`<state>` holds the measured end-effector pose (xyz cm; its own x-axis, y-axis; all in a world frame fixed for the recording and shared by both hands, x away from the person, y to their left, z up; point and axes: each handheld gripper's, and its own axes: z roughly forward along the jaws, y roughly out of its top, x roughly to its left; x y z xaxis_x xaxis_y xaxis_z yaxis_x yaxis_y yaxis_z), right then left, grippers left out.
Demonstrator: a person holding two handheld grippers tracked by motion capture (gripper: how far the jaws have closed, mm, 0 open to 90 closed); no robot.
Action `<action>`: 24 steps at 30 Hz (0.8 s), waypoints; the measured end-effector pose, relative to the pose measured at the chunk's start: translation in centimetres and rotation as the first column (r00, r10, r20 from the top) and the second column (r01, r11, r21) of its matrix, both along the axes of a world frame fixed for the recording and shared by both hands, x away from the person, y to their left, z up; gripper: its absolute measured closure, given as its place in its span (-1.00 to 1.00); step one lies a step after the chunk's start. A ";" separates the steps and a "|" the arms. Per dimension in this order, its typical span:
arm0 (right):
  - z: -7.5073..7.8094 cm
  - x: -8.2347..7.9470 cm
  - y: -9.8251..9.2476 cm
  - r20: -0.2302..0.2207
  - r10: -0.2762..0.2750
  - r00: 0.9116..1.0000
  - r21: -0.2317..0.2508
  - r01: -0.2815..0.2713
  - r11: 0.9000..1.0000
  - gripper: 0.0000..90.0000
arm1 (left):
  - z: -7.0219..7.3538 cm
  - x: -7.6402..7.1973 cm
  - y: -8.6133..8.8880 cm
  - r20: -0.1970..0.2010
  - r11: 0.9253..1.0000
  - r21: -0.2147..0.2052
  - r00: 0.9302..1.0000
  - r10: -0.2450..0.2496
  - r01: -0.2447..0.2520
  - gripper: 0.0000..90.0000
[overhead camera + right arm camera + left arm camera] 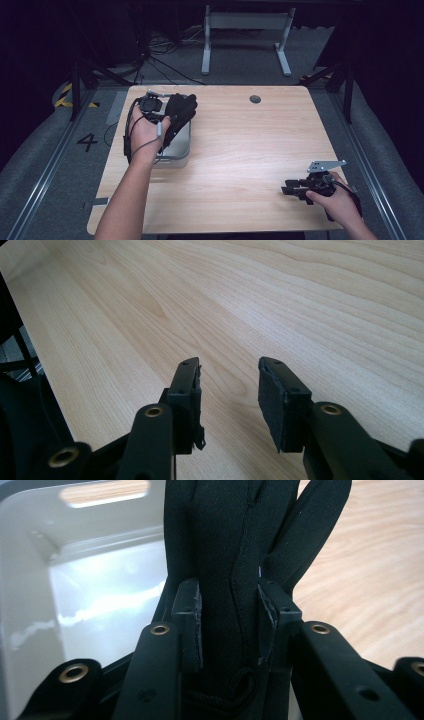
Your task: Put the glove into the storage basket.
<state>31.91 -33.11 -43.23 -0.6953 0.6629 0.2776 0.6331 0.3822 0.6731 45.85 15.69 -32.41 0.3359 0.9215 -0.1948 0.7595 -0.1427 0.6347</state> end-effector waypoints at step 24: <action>-0.2 0.1 0.0 -0.001 -0.002 1.000 0.005 0.002 1.000 0.35 | -5.4 4.5 0.9 -0.190 0.993 0.072 0.977 0.101 -0.089 0.46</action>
<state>31.97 -33.07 -43.40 -0.6936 0.6630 0.2816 0.6344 0.3771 0.6748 50.31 16.64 -37.83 0.2079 0.9600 -0.1877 0.8788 -0.0990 0.4669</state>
